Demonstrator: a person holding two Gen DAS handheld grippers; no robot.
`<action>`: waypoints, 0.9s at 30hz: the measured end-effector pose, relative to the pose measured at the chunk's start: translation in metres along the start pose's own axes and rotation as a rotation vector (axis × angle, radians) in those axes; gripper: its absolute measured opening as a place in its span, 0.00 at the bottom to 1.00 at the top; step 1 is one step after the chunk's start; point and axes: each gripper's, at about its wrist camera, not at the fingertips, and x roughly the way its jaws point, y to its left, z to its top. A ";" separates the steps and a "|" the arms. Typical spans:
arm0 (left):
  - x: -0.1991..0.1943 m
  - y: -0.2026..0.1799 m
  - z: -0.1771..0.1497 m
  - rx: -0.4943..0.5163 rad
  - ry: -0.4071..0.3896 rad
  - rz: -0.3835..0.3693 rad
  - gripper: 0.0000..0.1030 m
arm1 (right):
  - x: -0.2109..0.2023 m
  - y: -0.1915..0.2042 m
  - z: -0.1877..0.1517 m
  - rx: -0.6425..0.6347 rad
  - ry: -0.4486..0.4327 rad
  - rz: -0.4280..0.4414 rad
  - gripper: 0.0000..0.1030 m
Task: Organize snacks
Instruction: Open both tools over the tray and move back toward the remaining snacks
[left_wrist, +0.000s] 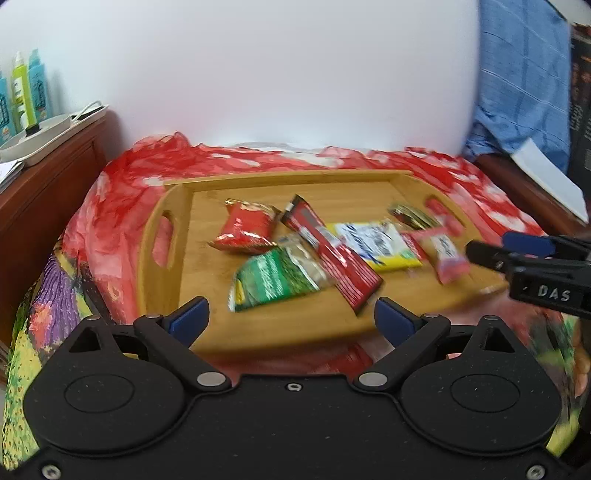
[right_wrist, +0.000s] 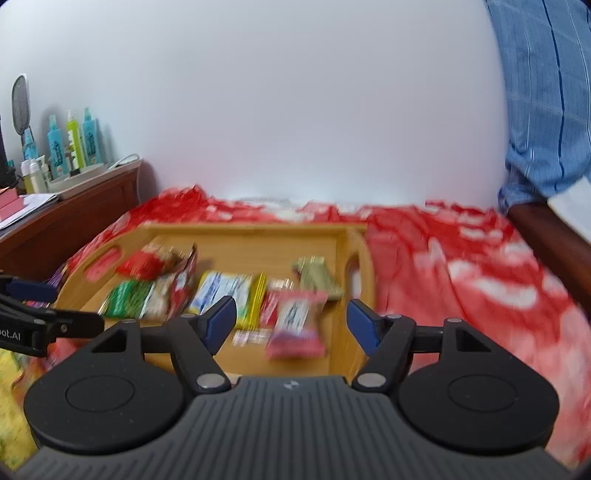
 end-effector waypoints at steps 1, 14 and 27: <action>-0.003 -0.002 -0.004 0.012 0.002 -0.011 0.87 | -0.002 0.002 -0.005 -0.004 0.012 0.003 0.77; 0.010 -0.018 -0.033 0.134 0.093 -0.069 0.51 | -0.016 0.041 -0.045 -0.149 0.121 0.072 0.77; 0.007 -0.017 -0.045 0.134 0.106 -0.073 0.36 | -0.008 0.058 -0.056 -0.189 0.182 0.141 0.77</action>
